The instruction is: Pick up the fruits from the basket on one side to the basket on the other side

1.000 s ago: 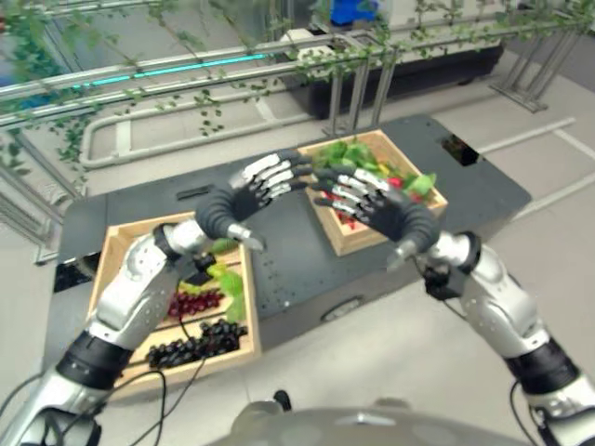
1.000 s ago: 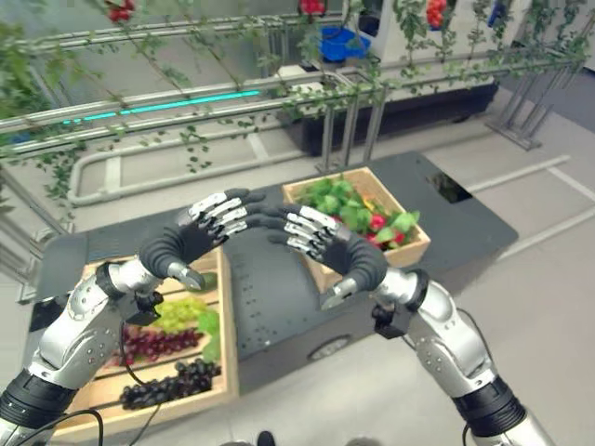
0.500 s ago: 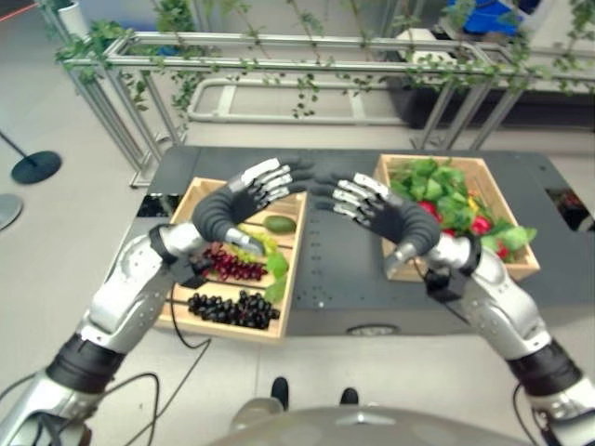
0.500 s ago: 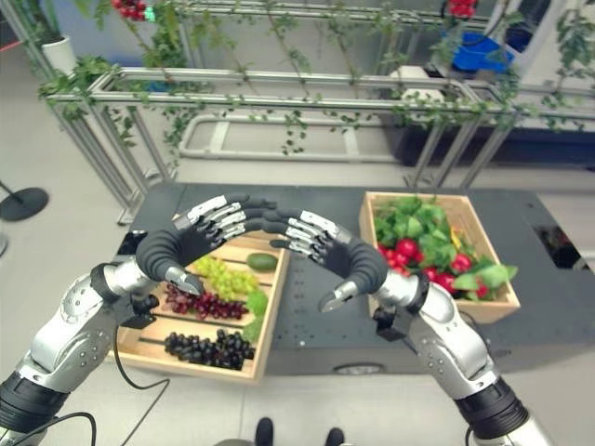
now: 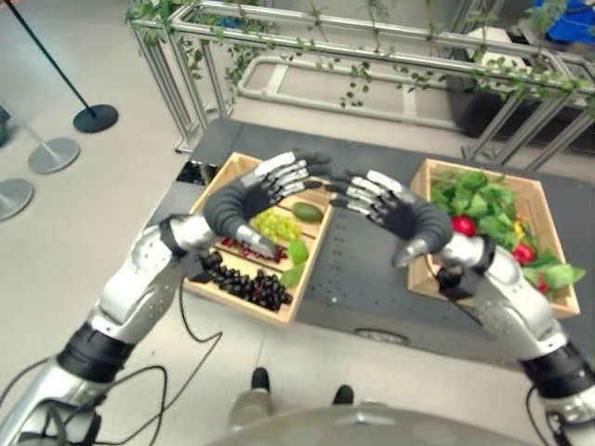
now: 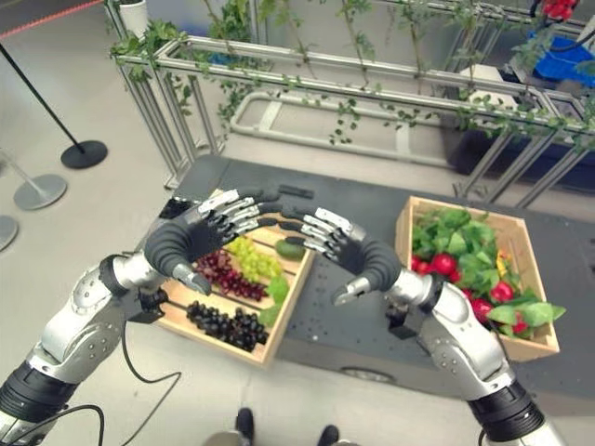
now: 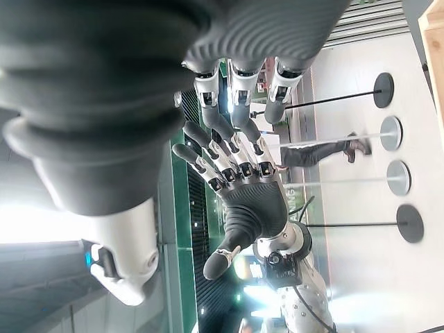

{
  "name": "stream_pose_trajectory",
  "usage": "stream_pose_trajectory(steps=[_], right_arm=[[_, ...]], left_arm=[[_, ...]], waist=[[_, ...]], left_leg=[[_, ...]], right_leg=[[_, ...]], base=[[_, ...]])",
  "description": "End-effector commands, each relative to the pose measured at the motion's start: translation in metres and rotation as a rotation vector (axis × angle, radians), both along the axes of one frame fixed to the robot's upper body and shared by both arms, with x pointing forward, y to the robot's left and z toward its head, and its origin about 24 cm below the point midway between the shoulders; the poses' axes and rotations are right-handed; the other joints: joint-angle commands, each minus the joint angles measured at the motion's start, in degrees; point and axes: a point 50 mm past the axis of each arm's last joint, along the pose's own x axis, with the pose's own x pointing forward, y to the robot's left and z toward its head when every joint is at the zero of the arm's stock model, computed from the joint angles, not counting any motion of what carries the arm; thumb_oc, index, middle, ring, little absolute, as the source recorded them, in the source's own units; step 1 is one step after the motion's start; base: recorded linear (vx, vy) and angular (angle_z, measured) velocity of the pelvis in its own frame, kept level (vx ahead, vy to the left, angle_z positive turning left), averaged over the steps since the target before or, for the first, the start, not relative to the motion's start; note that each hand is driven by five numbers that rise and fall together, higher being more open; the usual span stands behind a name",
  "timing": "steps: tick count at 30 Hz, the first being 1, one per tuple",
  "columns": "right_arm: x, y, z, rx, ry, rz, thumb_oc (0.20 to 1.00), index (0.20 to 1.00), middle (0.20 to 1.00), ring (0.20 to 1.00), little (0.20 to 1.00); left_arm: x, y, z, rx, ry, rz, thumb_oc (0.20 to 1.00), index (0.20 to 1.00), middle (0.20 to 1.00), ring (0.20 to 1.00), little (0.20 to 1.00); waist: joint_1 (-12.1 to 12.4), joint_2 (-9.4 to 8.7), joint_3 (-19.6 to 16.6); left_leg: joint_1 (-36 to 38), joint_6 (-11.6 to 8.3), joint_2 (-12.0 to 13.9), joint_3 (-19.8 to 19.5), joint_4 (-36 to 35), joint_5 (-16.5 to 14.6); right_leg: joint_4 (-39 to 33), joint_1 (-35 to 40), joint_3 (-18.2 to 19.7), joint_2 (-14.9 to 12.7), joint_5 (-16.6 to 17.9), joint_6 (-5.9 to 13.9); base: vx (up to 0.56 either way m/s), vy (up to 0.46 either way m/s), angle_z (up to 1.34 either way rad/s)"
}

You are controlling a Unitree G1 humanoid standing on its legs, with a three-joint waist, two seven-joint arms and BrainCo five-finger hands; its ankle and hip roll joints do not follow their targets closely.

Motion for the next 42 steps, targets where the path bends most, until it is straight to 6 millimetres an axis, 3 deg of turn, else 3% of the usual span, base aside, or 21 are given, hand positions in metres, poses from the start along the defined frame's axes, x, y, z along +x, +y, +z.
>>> stream_pose_trajectory(steps=[1,13,20,25,26,28,29,31,35,39,40,42], right_arm=[[-0.001,-0.005,0.021,0.083,-0.107,-0.034,1.000,1.000,1.000,1.000,1.000],[-0.002,0.001,0.014,0.074,-0.072,-0.007,1.000,1.000,1.000,1.000,1.000],[0.000,-0.014,0.019,0.140,-0.103,-0.109,1.000,1.000,1.000,1.000,1.000],[-0.003,-0.040,0.015,0.137,-0.105,-0.253,1.000,1.000,1.000,1.000,1.000],[-0.005,-0.056,0.010,0.144,-0.097,-0.343,1.000,1.000,1.000,1.000,1.000],[-0.007,-0.064,0.008,0.142,-0.099,-0.390,1.000,1.000,1.000,1.000,1.000],[-0.011,-0.083,0.006,0.140,-0.109,-0.507,1.000,1.000,1.000,1.000,1.000],[-0.013,-0.087,0.004,0.147,-0.108,-0.529,1.000,1.000,1.000,1.000,1.000],[-0.022,-0.128,-0.017,0.155,-0.054,-0.811,1.000,1.000,1.000,1.000,1.000],[-0.025,-0.136,-0.019,0.138,-0.061,-0.877,1.000,1.000,1.000,1.000,1.000],[-0.026,-0.149,-0.038,0.142,0.017,-0.976,1.000,1.000,1.000,1.000,1.000],[-0.029,-0.158,-0.052,0.135,0.077,-1.051,1.000,1.000,1.000,1.000,1.000]], left_arm=[[-0.002,0.006,0.015,-0.017,-0.088,0.023,1.000,1.000,1.000,1.000,1.000],[-0.006,0.017,0.010,-0.022,-0.077,0.081,1.000,1.000,1.000,1.000,1.000],[-0.007,0.027,0.010,-0.088,-0.085,0.160,1.000,1.000,1.000,1.000,1.000],[-0.011,0.051,0.008,-0.096,-0.094,0.276,1.000,1.000,1.000,1.000,1.000],[-0.013,0.067,0.004,-0.128,-0.091,0.371,1.000,1.000,1.000,1.000,1.000],[-0.015,0.074,0.002,-0.141,-0.086,0.416,1.000,1.000,1.000,1.000,1.000],[-0.021,0.092,-0.007,-0.161,-0.067,0.523,1.000,1.000,1.000,1.000,1.000],[-0.023,0.095,-0.010,-0.171,-0.056,0.540,1.000,1.000,1.000,1.000,1.000],[-0.039,0.129,-0.036,-0.210,0.003,0.779,1.000,1.000,1.000,1.000,1.000],[-0.041,0.139,-0.049,-0.227,0.037,0.871,1.000,1.000,1.000,1.000,1.000],[-0.045,0.153,-0.065,-0.217,0.078,1.005,1.000,1.000,1.000,1.000,1.000],[-0.047,0.161,-0.083,-0.175,0.132,1.106,1.000,1.000,1.000,1.000,1.000]], waist=[[-0.01,-0.22,-3.78],[0.78,-0.37,-5.64],[0.37,0.00,-6.59],[-0.05,0.18,-7.02],[-0.19,0.20,-6.99],[-0.25,0.24,-7.02],[-0.32,0.36,-6.71],[-0.37,0.31,-6.87],[-0.54,0.55,-6.73],[-0.69,0.59,-6.79],[-0.76,0.76,-6.66],[-0.86,0.87,-6.63]], left_leg=[[1.01,-0.26,-0.11,0.74,0.95,-3.53],[4.77,1.19,-1.55,3.42,-1.74,-4.60],[6.33,1.37,-1.76,3.97,-2.59,-4.93],[6.82,1.49,-1.77,4.43,-2.67,-5.17],[6.97,1.52,-1.77,4.56,-2.68,-5.20],[7.06,1.54,-1.78,4.59,-2.71,-5.24],[7.46,1.56,-1.70,4.78,-2.64,-5.65],[7.18,1.62,-1.78,4.83,-2.66,-5.43],[7.59,1.68,-1.71,5.02,-2.71,-6.00],[7.37,1.74,-1.75,5.08,-2.85,-5.74],[7.76,1.69,-1.63,5.12,-2.77,-6.19],[7.63,1.71,-1.64,5.18,-2.86,-5.89]], right_leg=[[-0.20,1.17,0.22,0.04,-2.03,2.26],[-2.63,2.17,3.94,-0.49,-0.37,3.69],[-3.15,3.11,4.20,-0.51,-0.32,4.03],[-3.21,3.26,4.43,-0.55,-0.26,4.24],[-3.19,3.23,4.60,-0.55,-0.20,4.26],[-3.19,3.21,4.71,-0.54,-0.15,4.25],[-3.04,3.41,4.89,-0.48,-0.34,4.31],[-3.06,3.08,4.92,-0.52,-0.15,4.28],[-3.05,3.22,5.19,-0.40,-0.50,4.31],[-3.10,2.87,5.23,-0.45,-0.33,4.23],[-3.11,3.26,5.38,-0.43,-0.71,4.16],[-3.21,3.20,5.34,-0.45,-0.61,4.04]], base=[[0.07,0.097,0.06],[0.05,0.081,-0.15],[0.02,0.026,-0.04],[0.01,0.017,-0.05],[0.02,0.009,-0.05],[0.03,0.007,-0.05],[0.02,0.006,-0.03],[0.00,0.002,-0.02],[0.02,0.007,-0.06],[0.00,0.004,-0.09],[0.01,0.005,-0.05],[0.00,0.003,-0.02]])
